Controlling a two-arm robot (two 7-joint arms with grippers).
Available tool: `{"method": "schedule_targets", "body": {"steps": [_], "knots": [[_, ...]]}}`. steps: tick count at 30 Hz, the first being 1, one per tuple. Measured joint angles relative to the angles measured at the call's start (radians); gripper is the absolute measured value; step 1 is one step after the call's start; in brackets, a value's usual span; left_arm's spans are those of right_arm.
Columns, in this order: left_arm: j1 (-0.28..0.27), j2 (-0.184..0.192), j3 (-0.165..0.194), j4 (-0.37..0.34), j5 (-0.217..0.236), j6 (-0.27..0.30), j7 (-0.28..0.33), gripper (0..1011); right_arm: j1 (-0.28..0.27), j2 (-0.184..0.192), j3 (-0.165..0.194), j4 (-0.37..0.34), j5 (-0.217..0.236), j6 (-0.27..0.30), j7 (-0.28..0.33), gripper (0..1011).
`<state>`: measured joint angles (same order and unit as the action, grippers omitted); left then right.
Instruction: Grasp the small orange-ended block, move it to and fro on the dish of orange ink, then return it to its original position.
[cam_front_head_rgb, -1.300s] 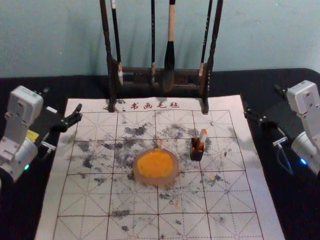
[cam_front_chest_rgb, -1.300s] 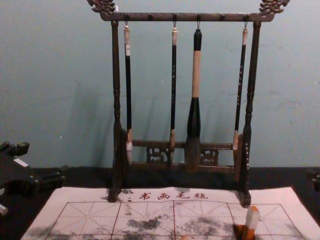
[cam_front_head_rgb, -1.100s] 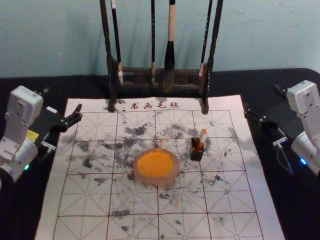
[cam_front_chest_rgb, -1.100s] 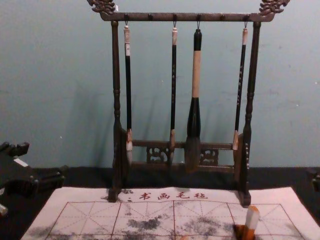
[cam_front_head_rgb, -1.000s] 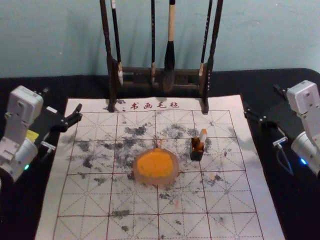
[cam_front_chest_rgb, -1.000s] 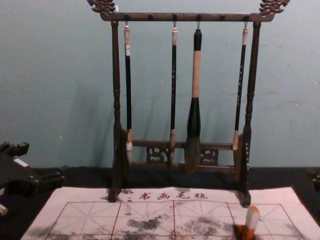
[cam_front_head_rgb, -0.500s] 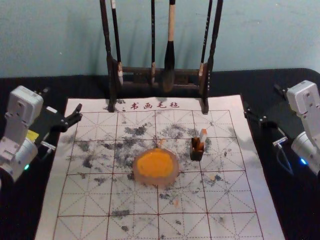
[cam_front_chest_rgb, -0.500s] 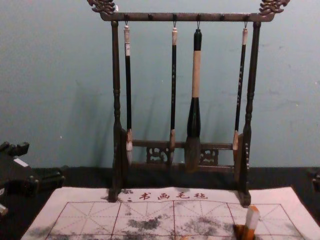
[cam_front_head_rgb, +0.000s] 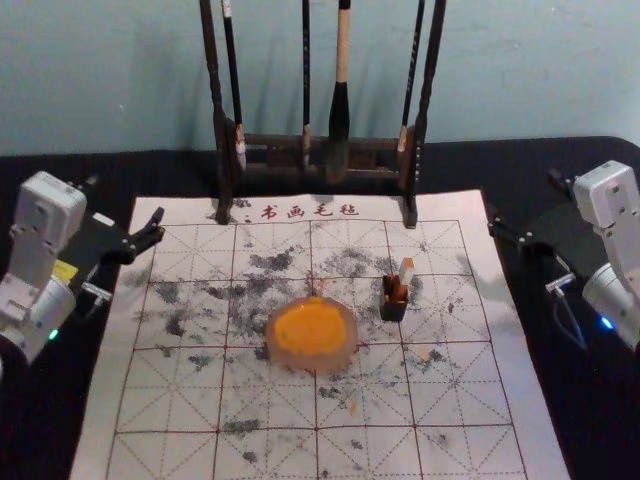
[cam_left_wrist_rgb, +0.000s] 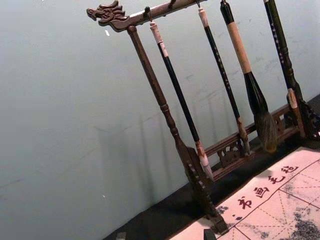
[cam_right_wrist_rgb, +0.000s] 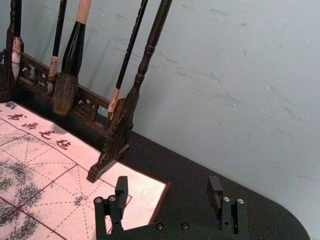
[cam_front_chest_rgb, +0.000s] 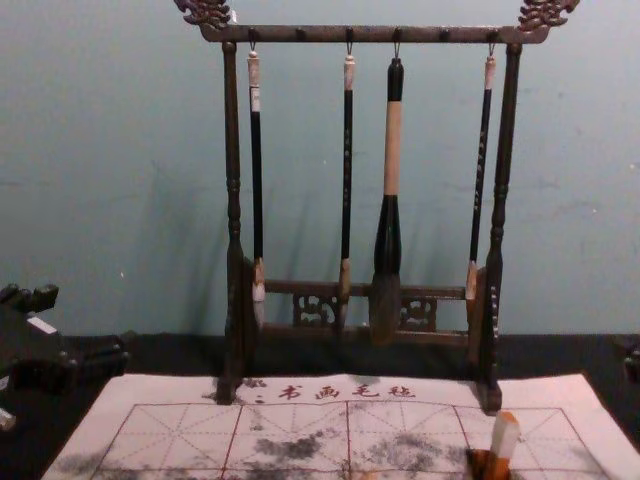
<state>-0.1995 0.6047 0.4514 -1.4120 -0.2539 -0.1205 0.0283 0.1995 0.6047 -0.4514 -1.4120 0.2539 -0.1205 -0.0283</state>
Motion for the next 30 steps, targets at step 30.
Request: {"method": "schedule_targets", "body": {"steps": [30], "knots": [[0.000,0.000,0.000,0.000,0.000,0.000,0.000,1001,-0.052,-0.001,0.036,-0.071,0.066,0.086,0.041,1000]]}}
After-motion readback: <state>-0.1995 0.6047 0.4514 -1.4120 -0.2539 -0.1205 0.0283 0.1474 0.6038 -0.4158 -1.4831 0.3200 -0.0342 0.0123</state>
